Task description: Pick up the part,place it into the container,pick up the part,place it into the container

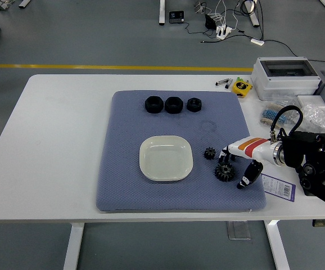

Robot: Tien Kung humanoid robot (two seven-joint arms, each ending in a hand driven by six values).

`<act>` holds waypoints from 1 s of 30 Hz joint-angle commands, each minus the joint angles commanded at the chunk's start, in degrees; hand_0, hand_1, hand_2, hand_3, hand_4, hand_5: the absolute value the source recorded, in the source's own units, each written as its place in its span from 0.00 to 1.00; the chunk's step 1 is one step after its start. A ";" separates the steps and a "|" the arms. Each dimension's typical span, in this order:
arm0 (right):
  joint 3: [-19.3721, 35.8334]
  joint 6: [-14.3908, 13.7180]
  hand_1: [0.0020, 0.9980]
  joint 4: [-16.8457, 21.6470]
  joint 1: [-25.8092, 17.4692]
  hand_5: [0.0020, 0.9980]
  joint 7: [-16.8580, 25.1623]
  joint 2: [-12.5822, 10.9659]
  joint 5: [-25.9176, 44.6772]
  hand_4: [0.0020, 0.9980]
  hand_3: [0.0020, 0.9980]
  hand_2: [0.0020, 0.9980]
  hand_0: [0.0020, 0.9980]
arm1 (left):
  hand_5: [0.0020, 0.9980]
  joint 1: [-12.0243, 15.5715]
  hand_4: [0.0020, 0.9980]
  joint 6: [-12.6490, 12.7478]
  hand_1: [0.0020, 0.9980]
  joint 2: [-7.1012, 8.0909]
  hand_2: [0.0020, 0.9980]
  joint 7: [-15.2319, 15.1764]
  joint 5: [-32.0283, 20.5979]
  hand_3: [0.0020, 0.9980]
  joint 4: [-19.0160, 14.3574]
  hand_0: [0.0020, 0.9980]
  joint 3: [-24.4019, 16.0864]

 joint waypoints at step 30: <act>1.47 2.87 0.63 1.01 0.09 0.20 -6.57 2.83 1.40 1.00 0.75 0.68 0.69 | 0.55 -0.11 0.59 0.05 0.63 0.13 0.62 0.05 -0.11 0.55 0.00 0.72 0.11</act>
